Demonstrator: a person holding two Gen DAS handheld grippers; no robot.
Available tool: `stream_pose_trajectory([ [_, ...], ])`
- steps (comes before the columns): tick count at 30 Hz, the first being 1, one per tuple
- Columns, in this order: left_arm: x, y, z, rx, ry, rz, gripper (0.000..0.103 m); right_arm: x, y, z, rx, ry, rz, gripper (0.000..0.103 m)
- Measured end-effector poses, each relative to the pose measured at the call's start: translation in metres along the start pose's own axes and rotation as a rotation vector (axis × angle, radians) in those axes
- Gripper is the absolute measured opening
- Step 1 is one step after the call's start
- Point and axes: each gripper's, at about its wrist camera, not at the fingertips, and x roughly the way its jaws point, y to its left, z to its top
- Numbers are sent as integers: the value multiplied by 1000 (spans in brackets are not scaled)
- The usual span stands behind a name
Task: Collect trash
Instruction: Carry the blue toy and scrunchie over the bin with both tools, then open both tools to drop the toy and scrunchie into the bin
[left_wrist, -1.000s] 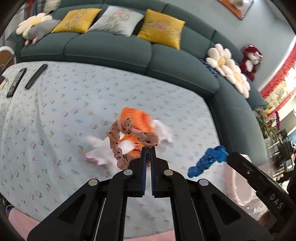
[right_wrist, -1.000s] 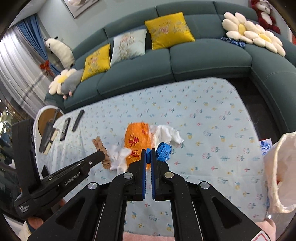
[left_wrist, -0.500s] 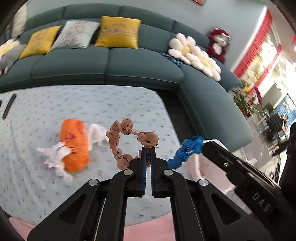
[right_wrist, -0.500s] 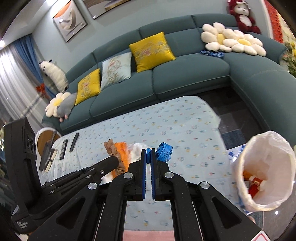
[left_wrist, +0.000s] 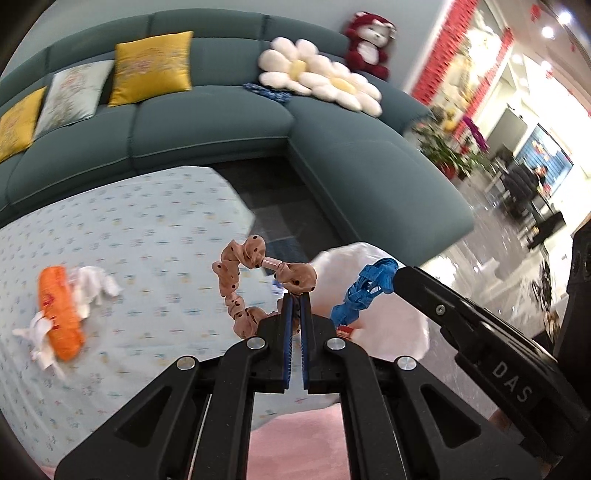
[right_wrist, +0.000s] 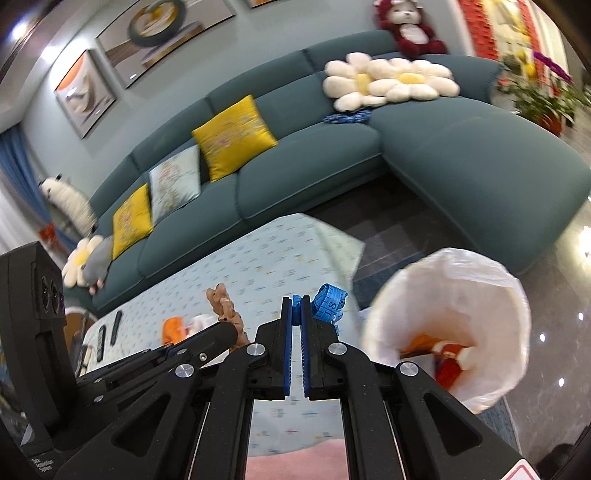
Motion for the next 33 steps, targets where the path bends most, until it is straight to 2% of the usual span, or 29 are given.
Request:
stream_pose_trajectory([
  [8, 32, -52, 0, 60, 55, -59, 4, -11, -66, 1, 103, -17, -62, 4],
  [13, 48, -72, 0, 87, 89, -79, 5, -10, -89, -1, 132, -19, -92, 4],
  [16, 56, -81, 0, 88, 109, -93, 8, -10, -99, -3, 148, -21, -112, 8],
  [18, 59, -83, 0, 78, 114, -91, 22, -10, -106, -3, 161, -26, -125, 15],
  [19, 59, -83, 0, 73, 108, -81, 34, -10, -108, -3, 164, -26, -127, 17],
  [20, 58, -83, 0, 73, 101, -73, 37, -11, -110, -2, 168, -29, -131, 21],
  [22, 57, -83, -1, 74, 97, -63, 38, -12, -112, -3, 169, -34, -136, 30],
  [27, 53, -70, -1, 45, 93, -40, 38, -13, -106, -3, 165, -32, -129, 31],
  [33, 38, -44, -4, -4, 69, -10, 38, -9, -80, -6, 116, -16, -112, 31],
])
